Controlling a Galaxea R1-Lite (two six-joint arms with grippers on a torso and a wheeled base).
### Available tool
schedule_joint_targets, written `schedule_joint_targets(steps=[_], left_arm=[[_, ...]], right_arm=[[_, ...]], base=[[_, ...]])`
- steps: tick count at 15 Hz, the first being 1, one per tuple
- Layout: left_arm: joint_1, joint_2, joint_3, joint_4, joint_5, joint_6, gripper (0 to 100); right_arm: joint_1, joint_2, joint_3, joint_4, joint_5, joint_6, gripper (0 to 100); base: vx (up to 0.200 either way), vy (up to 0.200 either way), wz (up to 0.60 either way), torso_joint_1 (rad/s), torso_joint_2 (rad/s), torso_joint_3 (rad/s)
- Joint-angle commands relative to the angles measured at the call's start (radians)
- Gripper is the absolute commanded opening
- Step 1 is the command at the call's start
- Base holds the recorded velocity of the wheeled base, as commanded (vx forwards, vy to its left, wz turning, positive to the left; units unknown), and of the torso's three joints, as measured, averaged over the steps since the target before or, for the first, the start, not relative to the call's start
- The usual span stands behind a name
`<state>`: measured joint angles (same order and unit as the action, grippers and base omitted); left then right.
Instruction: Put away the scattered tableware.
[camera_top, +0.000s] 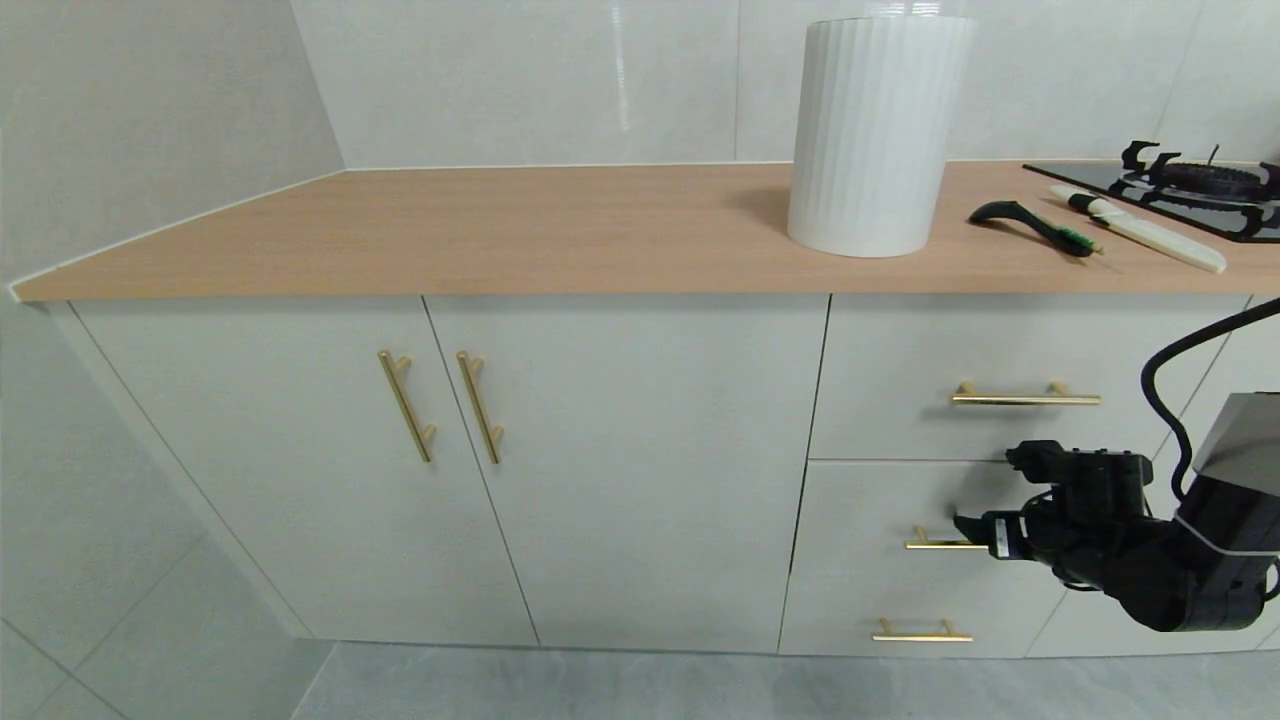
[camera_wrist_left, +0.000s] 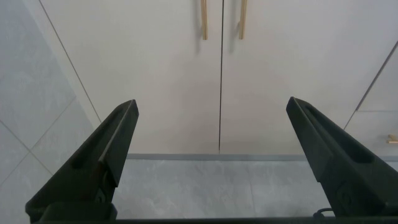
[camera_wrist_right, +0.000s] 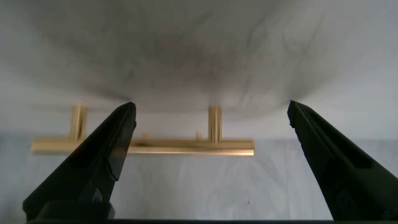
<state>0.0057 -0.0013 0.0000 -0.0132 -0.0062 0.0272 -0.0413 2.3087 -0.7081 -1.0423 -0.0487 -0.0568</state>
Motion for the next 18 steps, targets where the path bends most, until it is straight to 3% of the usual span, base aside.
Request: schedule_joint_targets(steps=[1, 13, 17, 18], left_arm=[[0.0, 0.001, 0.0, -0.001, 0.0, 0.0, 100], [0.0, 0.001, 0.0, -0.001, 0.0, 0.0, 100], [0.0, 0.001, 0.0, -0.001, 0.0, 0.0, 100], [0.0, 0.001, 0.0, -0.001, 0.0, 0.0, 100]], right_arm=[[0.0, 0.06, 0.001, -0.047, -0.003, -0.005, 100], [-0.003, 0.051, 0.079, -0.05, -0.005, -0.017, 100], [-0.008, -0.048, 0.188, -0.051, 0.001, -0.015, 100], [-0.008, -0.157, 0.277, -0.051, 0.004, -0.015, 100]], base=[[0.0, 0.0, 0.0, 0.0, 0.0, 0.0], [0.0, 0.0, 0.0, 0.0, 0.0, 0.0], [0.0, 0.0, 0.0, 0.0, 0.0, 0.0], [0.0, 0.0, 0.0, 0.0, 0.0, 0.0]])
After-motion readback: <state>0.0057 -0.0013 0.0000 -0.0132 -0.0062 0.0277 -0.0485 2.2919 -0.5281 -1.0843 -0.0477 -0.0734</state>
